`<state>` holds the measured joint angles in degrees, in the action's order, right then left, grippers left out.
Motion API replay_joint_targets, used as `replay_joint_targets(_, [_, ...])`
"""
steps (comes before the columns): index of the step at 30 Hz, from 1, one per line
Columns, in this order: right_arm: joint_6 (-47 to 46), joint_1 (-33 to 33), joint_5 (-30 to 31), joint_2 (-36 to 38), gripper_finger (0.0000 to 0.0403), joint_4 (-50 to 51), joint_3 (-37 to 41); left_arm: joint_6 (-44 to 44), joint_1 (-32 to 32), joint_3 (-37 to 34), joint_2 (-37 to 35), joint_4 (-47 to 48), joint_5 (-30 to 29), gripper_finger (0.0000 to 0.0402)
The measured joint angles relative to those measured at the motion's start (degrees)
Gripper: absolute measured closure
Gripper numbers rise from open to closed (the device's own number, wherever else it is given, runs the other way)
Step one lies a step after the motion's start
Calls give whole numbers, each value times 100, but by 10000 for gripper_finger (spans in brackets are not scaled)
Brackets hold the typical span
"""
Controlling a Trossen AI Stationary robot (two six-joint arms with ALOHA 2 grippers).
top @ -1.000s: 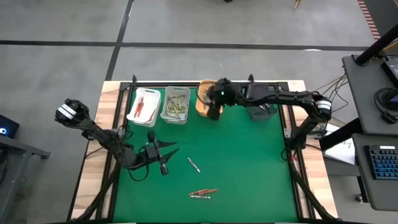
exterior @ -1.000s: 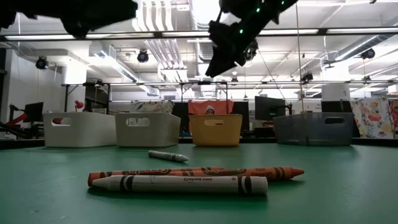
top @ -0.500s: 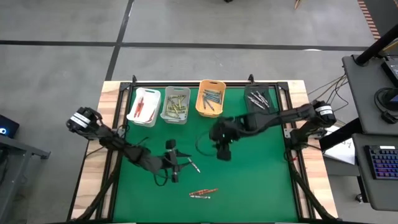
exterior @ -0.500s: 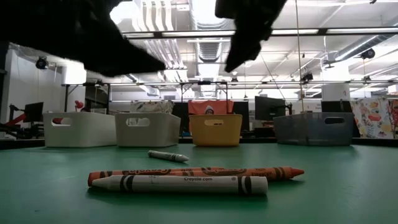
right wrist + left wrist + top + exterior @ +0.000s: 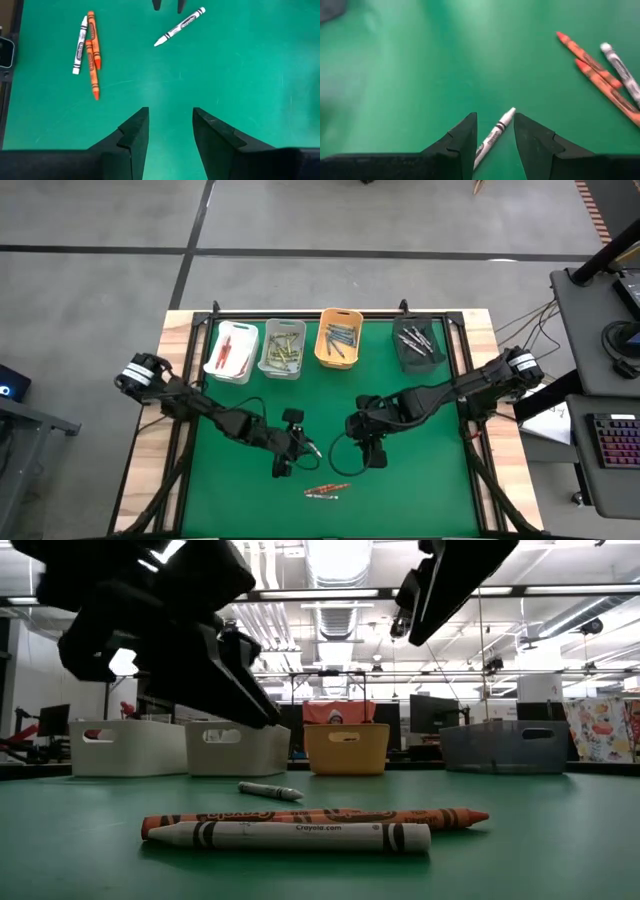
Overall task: Sort crayons
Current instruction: Put the white crayon into the black bin
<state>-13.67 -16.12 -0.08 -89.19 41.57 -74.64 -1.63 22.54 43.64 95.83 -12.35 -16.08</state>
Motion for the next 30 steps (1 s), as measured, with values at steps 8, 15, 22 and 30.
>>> replay_joint_targets(8, [-179, -16, 4, -4, 258, -5, 12, 545, -557, -25, 34, 216, 1073, 289])
replay_joint_targets(15, [-292, -18, 2, -6, 260, -1, 20, 831, -685, -26, 35, 405, 1308, 289])
replay_joint_targets(22, [-353, -18, 4, -7, 255, -9, 20, 802, -721, -26, 127, 335, 1400, 272])
replay_joint_targets(30, [-485, -26, 5, -7, 258, -9, 31, 806, -735, 157, 691, 276, 1388, 220])
